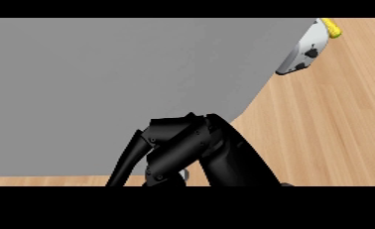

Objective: Pick up the bottled water, place it into the cabinet and close the cabinet

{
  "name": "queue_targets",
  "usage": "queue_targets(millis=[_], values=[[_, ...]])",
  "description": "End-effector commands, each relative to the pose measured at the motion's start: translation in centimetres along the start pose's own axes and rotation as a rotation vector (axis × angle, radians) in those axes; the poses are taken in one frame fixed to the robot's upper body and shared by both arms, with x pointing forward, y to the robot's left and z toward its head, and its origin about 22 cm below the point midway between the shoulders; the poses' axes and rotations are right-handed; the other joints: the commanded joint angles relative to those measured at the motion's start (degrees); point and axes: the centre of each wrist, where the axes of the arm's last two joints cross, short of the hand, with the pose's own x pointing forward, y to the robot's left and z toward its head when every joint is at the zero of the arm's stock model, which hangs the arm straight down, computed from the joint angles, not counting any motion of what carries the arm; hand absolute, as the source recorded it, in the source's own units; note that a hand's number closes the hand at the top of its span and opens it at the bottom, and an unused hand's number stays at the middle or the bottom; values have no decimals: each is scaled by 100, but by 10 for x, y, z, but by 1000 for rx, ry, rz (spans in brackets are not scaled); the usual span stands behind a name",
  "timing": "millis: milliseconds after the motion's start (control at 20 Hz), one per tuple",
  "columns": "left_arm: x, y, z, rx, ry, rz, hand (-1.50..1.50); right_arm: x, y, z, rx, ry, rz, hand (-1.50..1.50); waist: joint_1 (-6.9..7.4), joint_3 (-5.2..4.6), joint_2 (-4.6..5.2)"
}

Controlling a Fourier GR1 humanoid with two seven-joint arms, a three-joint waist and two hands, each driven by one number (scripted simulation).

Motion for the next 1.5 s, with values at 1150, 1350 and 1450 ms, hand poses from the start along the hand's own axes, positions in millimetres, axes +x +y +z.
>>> queue_targets(millis=[1150, 1350, 1450], values=[[24, 36, 1, -19, -4, 2, 150, -96, -105, -128, -150, 179, 69, 150, 49, 3, 101], [22, 36, -9, -43, -28, 13, 150, -104, -94, -131, -158, 223, 82, 150, 58, -5, 128], [20, 26, -2, -59, 2, 25, 150, -104, -111, -127, -173, 205, 95, 150, 131, 3, 114]])
